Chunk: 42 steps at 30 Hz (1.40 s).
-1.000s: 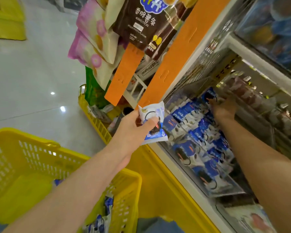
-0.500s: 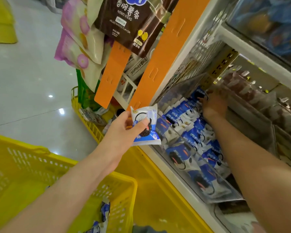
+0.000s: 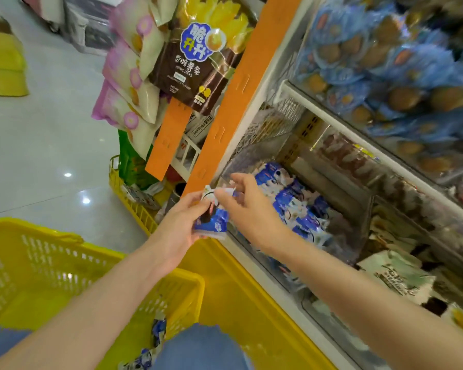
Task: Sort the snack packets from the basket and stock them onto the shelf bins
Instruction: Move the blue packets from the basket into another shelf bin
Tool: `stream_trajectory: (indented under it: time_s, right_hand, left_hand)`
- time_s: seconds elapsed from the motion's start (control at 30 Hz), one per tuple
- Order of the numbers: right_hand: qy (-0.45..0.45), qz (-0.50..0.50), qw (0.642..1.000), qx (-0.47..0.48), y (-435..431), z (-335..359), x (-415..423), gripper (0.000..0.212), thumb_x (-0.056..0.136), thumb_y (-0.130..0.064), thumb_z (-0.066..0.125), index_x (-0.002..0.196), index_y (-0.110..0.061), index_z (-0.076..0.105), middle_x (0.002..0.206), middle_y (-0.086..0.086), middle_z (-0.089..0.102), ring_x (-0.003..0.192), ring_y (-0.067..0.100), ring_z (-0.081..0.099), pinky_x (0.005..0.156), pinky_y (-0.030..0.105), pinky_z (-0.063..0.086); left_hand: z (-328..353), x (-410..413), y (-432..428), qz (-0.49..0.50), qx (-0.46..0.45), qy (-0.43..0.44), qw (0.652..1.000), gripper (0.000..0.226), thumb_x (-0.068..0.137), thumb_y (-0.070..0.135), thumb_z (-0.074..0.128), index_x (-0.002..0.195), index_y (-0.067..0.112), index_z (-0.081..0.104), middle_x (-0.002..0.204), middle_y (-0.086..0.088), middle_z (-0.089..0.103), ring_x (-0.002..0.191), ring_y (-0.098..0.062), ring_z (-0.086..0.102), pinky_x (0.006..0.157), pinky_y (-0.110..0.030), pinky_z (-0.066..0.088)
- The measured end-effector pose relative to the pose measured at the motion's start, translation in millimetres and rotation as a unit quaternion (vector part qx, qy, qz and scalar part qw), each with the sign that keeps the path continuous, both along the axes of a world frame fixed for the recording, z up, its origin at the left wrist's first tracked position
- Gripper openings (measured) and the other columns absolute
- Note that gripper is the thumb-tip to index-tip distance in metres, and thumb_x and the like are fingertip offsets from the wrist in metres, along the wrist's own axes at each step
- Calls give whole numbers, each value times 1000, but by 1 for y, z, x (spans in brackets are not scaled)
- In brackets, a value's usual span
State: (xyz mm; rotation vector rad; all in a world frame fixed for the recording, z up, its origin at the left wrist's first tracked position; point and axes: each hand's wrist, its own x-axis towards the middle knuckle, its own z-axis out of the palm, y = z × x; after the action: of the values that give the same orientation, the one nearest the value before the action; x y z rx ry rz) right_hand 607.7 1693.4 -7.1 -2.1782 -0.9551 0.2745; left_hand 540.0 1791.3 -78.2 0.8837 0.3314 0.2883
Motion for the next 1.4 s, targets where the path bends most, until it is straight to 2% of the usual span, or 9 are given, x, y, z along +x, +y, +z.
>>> stream_trajectory:
  time_s: [0.2,0.3,0.43,0.53,0.83,1.0,1.2,1.27,1.4]
  right_hand:
    - [38,-60,995,77,-17,12,-31,32,85,-25,66,108,-18,45,102,-4,53,94,19,60,82,34,53]
    - [61,-112,984,127,-29,21,-38,42,82,-33,69,111,-19,41,101,-10,46,98,23,59,85,44,52]
    - [74,-58,994,63,-50,22,-42,45,80,-30,71,113,-27,40,106,-11,49,99,9,58,81,25,52]
    - [45,-2,999,-5,-56,19,-42,43,79,-27,73,113,-28,46,109,-15,50,91,-7,52,66,4,44]
    - [57,-20,998,-14,-53,19,-11,28,83,-25,69,109,-23,59,108,-8,65,101,4,61,90,24,50]
    - [-19,-192,980,-54,-63,27,64,48,84,-36,65,125,-13,53,125,2,55,107,11,50,84,23,37]
    - [-50,-299,942,-144,-68,12,177,51,90,-39,58,129,-9,44,135,15,47,125,33,45,101,40,39]
    - [-60,-322,937,-119,-66,4,202,56,90,-31,60,134,-4,40,138,17,46,124,33,46,103,41,39]
    - [-149,-329,916,-177,-59,-9,227,46,88,-24,64,125,-2,47,122,18,55,109,32,54,79,31,39]
  left_hand:
    - [15,-29,-7,27,33,-41,998,35,80,-3,58,109,17,59,88,-4,72,76,-14,68,63,-25,52]
    - [15,-42,-9,0,32,-56,998,47,72,10,68,117,12,55,101,-11,70,87,-22,67,69,-28,54]
    - [17,-53,-17,-7,62,-67,996,26,84,10,59,110,14,61,102,-4,72,94,-16,68,70,-22,56]
    - [20,-58,-14,47,190,-38,980,23,87,9,60,101,27,63,95,8,73,89,-7,68,67,-15,52]
    - [34,-18,-5,84,412,-96,902,19,92,13,55,103,28,60,98,10,64,91,-1,60,76,-12,48]
    - [27,29,1,58,585,-48,807,22,97,25,43,118,26,50,107,13,54,100,-1,50,85,-14,41]
    - [19,55,19,82,811,-100,571,28,93,25,40,97,15,66,89,3,63,87,-18,52,80,-31,38]
    - [19,60,21,84,822,-129,549,31,92,28,39,90,16,67,83,3,62,82,-18,53,78,-29,37]
    - [9,72,19,54,801,-157,576,40,95,35,32,82,18,66,74,6,62,72,-14,53,75,-23,34]
